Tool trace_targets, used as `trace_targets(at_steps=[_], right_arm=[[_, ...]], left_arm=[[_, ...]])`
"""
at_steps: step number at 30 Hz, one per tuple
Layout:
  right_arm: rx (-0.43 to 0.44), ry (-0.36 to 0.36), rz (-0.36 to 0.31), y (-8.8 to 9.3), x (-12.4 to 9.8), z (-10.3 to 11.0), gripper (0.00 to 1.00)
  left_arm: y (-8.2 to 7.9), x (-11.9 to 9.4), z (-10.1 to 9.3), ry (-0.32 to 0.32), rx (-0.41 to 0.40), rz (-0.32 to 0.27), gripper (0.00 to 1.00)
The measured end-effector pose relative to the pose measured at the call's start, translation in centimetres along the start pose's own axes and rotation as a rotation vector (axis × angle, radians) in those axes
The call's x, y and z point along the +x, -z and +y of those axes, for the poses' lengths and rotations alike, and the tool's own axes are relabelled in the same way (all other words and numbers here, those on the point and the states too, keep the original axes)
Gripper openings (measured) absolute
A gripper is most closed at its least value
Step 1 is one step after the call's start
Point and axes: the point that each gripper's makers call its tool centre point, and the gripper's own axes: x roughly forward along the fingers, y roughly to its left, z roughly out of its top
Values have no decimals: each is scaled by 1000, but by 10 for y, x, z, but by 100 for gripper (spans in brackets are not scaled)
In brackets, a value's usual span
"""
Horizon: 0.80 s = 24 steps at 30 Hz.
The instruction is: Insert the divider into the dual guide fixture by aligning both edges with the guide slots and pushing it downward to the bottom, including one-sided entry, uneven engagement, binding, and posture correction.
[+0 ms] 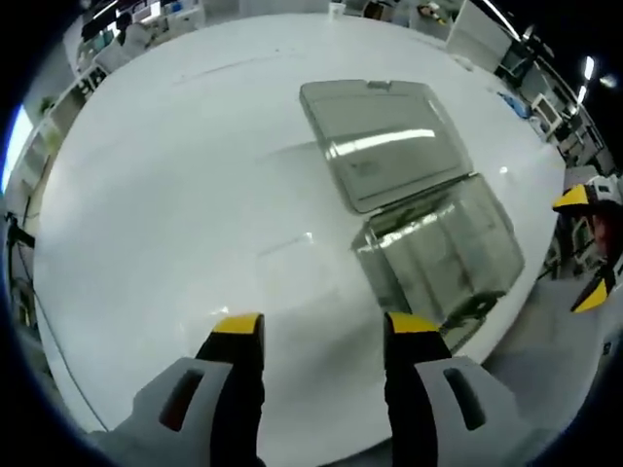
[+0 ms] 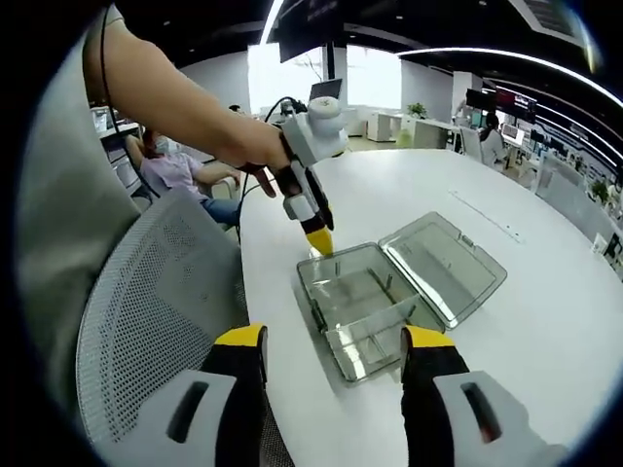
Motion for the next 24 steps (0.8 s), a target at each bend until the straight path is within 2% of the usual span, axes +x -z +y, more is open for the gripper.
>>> trace_targets(at_steps=[24], right_arm=[[9, 2, 12, 1, -6, 0, 53]], left_arm=[[3, 15, 10, -70, -66, 81, 42]])
